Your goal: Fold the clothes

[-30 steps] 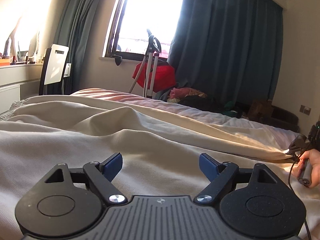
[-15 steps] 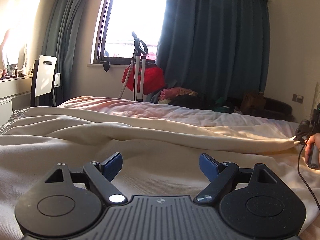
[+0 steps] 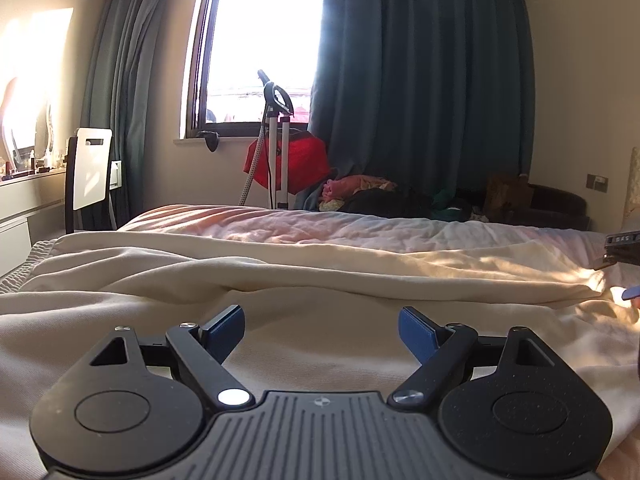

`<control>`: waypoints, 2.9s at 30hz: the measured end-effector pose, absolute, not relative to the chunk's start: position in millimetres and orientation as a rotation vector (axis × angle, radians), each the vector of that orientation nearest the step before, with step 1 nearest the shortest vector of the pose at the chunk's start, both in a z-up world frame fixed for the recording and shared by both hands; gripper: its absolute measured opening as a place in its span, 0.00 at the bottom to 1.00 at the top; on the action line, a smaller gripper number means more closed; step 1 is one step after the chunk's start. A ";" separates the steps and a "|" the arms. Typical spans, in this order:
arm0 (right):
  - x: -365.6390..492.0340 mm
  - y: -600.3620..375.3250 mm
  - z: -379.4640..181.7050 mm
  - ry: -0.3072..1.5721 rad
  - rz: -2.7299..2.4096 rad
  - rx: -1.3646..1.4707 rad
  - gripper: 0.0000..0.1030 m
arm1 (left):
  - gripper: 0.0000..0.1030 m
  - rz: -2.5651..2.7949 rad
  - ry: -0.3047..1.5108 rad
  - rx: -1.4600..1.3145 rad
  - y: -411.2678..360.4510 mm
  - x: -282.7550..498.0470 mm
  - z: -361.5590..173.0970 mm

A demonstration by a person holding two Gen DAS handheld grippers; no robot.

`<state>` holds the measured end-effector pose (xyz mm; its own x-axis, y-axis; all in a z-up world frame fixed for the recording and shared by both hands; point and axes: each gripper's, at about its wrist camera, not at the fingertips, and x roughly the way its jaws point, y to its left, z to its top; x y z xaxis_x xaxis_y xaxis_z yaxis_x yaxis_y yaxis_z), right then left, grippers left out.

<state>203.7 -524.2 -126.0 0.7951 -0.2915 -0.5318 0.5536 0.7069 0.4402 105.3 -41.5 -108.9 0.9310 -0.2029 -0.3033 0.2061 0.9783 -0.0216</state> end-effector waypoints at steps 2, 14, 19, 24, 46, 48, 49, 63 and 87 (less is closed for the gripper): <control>189.2 -520.4 -117.4 0.452 -0.470 0.672 0.81 | 0.84 -0.221 0.305 0.012 -41.3 98.4 -104.6; 141.5 -484.4 -113.4 0.427 -0.348 0.953 0.83 | 0.87 -0.243 0.349 0.053 -50.8 80.6 -102.1; 168.9 -501.2 -130.7 0.370 -0.328 0.970 0.73 | 0.88 -0.229 0.370 0.034 -49.7 78.4 -101.3; 197.2 -529.9 -157.7 0.343 -0.344 1.005 0.72 | 0.88 -0.215 0.398 0.011 -48.3 85.7 -105.0; 256.8 -562.9 -181.9 0.302 -0.546 0.854 0.08 | 0.89 -0.152 0.515 -0.091 -37.1 138.5 -131.2; 253.6 -555.1 -168.0 0.291 -0.566 0.775 0.08 | 0.89 -0.143 0.509 -0.097 -34.8 137.9 -128.5; 252.0 -551.5 -161.6 0.287 -0.576 0.736 0.08 | 0.89 -0.145 0.504 -0.099 -34.1 137.5 -126.9; 217.7 -524.6 -134.3 0.412 -0.513 0.563 0.12 | 0.89 -0.132 0.377 -0.056 -41.4 112.3 -100.7; 122.7 -414.9 -47.7 0.457 -0.098 0.269 0.90 | 0.93 0.082 0.451 -0.057 0.1 69.7 -64.2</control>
<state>122.7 -414.9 -47.7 0.8932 -0.0329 -0.4484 0.1531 0.9599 0.2346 69.7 0.1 -64.2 0.8967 0.0668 -0.4377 -0.0922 0.9951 -0.0370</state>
